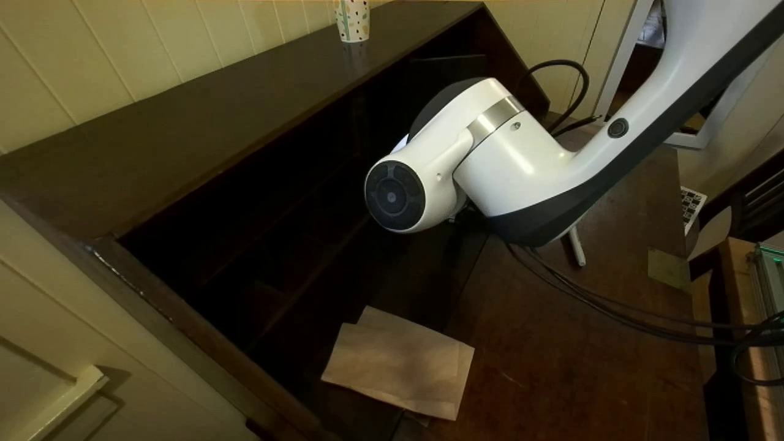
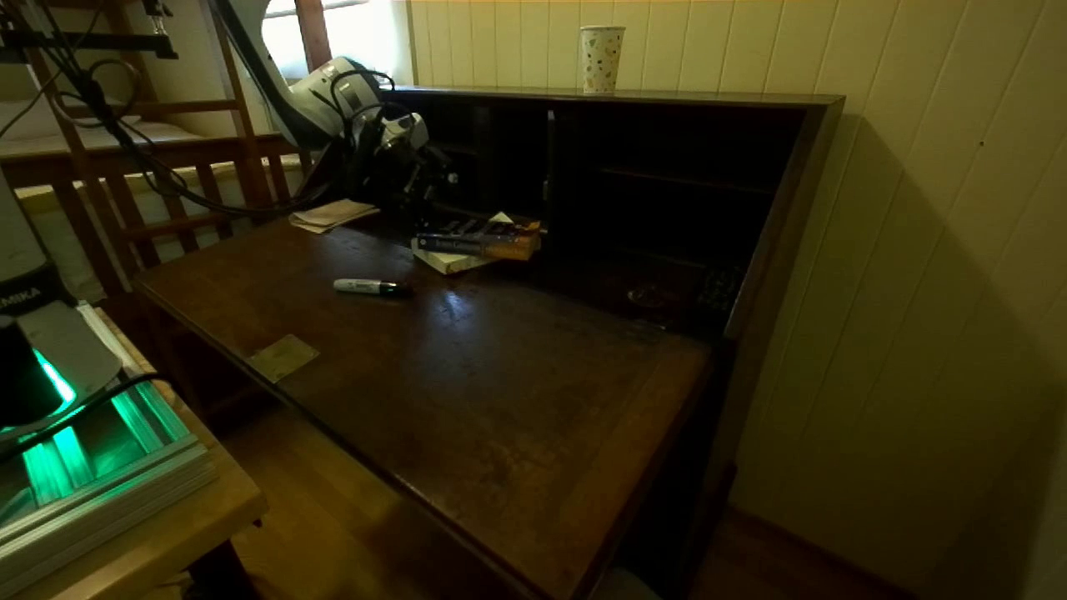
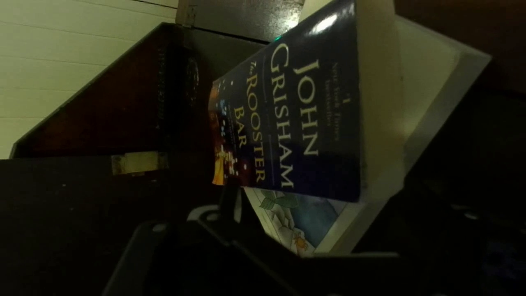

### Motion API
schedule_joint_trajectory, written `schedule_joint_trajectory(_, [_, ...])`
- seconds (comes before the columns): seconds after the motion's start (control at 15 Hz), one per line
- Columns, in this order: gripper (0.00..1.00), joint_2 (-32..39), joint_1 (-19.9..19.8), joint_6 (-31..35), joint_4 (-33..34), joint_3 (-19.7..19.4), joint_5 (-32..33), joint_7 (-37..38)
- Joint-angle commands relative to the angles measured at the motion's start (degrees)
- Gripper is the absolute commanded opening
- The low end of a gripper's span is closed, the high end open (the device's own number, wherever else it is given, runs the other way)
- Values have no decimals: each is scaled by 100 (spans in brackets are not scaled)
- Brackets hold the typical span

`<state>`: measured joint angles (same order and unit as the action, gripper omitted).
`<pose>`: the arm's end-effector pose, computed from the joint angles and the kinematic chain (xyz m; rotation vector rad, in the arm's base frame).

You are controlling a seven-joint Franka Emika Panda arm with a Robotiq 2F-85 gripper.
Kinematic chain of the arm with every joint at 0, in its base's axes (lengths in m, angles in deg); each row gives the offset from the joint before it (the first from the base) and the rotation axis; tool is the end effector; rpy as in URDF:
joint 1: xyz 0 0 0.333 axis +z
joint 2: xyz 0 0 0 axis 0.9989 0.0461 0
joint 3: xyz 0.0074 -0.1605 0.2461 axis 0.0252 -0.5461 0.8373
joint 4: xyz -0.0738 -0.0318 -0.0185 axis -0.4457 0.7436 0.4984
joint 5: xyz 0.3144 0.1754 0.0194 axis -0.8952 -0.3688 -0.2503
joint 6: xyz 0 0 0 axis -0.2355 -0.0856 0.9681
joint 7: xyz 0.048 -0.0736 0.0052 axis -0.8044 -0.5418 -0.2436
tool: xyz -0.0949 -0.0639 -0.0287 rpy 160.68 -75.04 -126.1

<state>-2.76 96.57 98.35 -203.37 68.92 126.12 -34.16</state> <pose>0.5337 0.0401 0.1821 2.0875 0.2053 -0.0128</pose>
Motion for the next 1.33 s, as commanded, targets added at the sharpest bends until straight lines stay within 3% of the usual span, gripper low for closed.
schedule_joint_trajectory(0.0, [66,100,31,-283,145,64,-158,-190])
schedule_joint_trajectory(0.4, [23,159,28,-401,109,102,-275,-163])
schedule_joint_trajectory(0.47, [66,168,32,-420,112,98,-298,-149])
schedule_joint_trajectory(0.6, [63,158,21,-406,113,102,-326,-152])
schedule_joint_trajectory(0.87, [88,139,10,-388,117,112,-413,-160])
schedule_joint_trajectory(1.0, [94,134,15,-397,102,119,-470,-166])
schedule_joint_trajectory(1.13, [90,122,12,-389,96,126,-574,-193])
schedule_joint_trajectory(1.2, [69,121,14,-393,95,130,-644,-191])
schedule_joint_trajectory(1.27, [72,111,10,-388,89,136,-719,-205])
